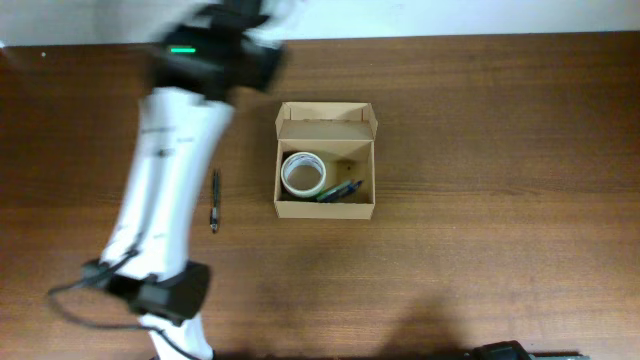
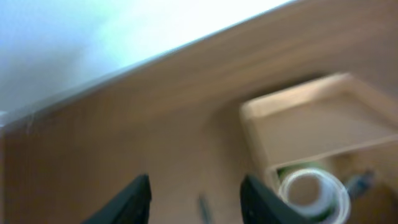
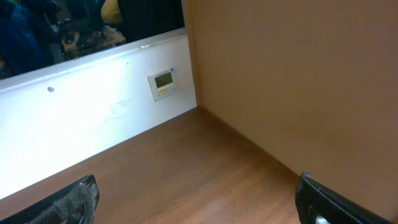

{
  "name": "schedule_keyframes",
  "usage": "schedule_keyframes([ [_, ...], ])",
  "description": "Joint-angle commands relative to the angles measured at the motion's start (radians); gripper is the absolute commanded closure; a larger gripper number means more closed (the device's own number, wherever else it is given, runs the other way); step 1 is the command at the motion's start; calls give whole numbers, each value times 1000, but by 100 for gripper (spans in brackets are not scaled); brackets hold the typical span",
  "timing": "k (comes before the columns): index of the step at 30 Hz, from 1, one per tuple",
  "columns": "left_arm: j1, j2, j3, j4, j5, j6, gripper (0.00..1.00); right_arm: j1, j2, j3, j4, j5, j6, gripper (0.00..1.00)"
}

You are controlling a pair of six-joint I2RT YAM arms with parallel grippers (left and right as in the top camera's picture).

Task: Pack container
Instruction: 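Return the left gripper to the black pen and grasp it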

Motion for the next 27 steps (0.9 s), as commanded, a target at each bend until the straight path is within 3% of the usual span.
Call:
schedule_keyframes([
  [1,108,37,-64,-73,71,-202,57,17,3,1,0,-10,-9,1],
  [7,248,46,-348,-80,194,-201,57,50,3,1,0,-9,-10,1],
  [14,253,46,-689,-11,293,-189,55,88,3,1,-1,3,-14,1],
  [27,241,46,-1018,202,266,-137,54,108,3,-1,-15,10,-14,1],
])
